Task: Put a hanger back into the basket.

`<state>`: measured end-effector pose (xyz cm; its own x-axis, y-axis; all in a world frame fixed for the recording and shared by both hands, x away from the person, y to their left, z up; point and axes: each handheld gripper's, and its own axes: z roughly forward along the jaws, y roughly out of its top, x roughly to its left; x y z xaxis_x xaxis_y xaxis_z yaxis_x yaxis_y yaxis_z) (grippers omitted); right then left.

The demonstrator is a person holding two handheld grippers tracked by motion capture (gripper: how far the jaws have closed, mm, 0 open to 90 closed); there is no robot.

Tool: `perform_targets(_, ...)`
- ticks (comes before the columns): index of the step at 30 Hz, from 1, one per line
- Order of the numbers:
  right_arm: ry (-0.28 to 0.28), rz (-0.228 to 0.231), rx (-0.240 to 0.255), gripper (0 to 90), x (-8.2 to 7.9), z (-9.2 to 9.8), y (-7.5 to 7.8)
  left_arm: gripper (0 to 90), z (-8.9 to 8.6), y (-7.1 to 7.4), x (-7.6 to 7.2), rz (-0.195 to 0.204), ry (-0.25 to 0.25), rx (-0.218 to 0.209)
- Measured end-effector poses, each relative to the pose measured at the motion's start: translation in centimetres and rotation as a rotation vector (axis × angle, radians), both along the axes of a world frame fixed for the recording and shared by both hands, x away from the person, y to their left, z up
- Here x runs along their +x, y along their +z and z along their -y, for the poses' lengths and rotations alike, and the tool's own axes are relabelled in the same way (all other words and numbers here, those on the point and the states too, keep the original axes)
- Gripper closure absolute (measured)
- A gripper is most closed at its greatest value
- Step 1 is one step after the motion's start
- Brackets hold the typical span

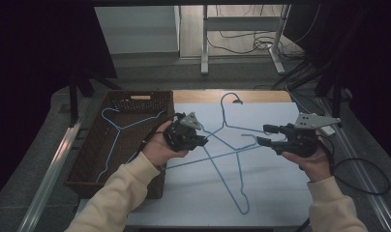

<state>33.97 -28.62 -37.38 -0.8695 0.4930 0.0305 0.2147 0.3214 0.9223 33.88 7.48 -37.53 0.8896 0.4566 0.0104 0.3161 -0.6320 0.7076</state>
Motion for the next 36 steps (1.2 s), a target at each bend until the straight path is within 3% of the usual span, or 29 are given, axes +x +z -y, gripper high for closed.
perform_targets(2,-0.007,0.006,0.007,38.9,-0.7,0.1,-0.1,86.8,-1.0,0.7,-0.2,0.006,0.035,-0.051)
perform_targets(6,-0.006,0.001,0.022,37.1,-1.3,0.3,-0.6,86.8,-2.1,1.5,-0.4,0.020,0.069,-0.068)
perform_targets(14,-0.061,-0.044,0.033,33.6,-1.6,1.2,-3.3,86.8,-5.2,2.6,-1.1,0.054,0.140,-0.110)
perform_targets(16,-0.101,-0.041,0.008,33.5,-1.7,1.4,-4.2,86.8,-6.0,2.7,-1.2,0.058,0.159,-0.124)
perform_targets(27,-0.162,-0.086,-0.074,31.7,-1.5,1.3,-7.4,86.8,-12.2,3.0,-2.4,0.090,0.286,-0.166)
perform_targets(36,-0.178,-0.100,-0.082,30.7,-1.6,1.5,-7.9,86.8,-15.8,2.4,-3.5,0.102,0.378,-0.188)
